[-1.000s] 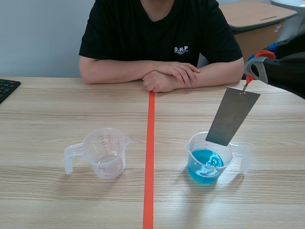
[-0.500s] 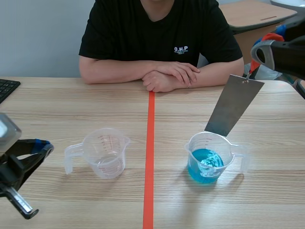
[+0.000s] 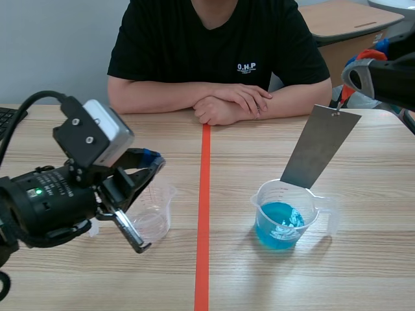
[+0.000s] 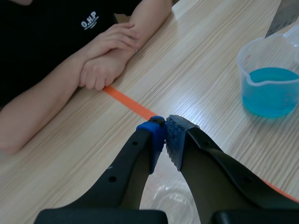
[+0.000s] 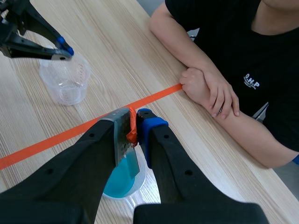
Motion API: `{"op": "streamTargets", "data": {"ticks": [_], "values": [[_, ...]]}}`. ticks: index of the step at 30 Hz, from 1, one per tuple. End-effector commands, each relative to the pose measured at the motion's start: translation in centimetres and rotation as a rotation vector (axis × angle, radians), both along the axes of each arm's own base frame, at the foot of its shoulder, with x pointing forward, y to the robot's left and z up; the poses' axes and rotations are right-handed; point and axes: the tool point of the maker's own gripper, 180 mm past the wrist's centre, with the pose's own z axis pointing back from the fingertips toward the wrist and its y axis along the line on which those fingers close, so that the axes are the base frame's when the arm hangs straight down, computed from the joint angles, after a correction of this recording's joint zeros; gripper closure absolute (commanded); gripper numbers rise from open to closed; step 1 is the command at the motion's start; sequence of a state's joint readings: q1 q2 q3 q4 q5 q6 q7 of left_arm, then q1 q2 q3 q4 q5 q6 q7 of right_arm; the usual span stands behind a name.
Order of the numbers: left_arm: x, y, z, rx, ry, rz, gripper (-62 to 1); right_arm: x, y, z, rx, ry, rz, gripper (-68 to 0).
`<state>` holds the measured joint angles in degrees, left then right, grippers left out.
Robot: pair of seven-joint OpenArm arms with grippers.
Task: Do the redox reaction experiment.
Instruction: 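Raise the plate and point at it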
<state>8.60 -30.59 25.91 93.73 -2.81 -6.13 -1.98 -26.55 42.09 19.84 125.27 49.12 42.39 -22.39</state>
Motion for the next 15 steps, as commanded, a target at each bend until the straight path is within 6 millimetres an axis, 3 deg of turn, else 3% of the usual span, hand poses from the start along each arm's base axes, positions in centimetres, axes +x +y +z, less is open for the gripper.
{"op": "streamTargets", "data": {"ticks": [1,7,15], "values": [[0.2,-1.3,0.9,-0.045,-0.017,-0.015,-4.9,-0.1,0.4,0.8,0.007,-0.026,0.022,-1.7],[0.5,-4.8,0.3,-0.046,-0.025,-0.062,-4.9,-0.1,0.4,0.8,0.008,-0.026,0.022,-1.7],[0.5,-7.9,-1.1,-0.058,-0.007,-0.095,-4.9,-0.1,0.4,0.8,0.008,-0.026,0.022,-1.7]]}}
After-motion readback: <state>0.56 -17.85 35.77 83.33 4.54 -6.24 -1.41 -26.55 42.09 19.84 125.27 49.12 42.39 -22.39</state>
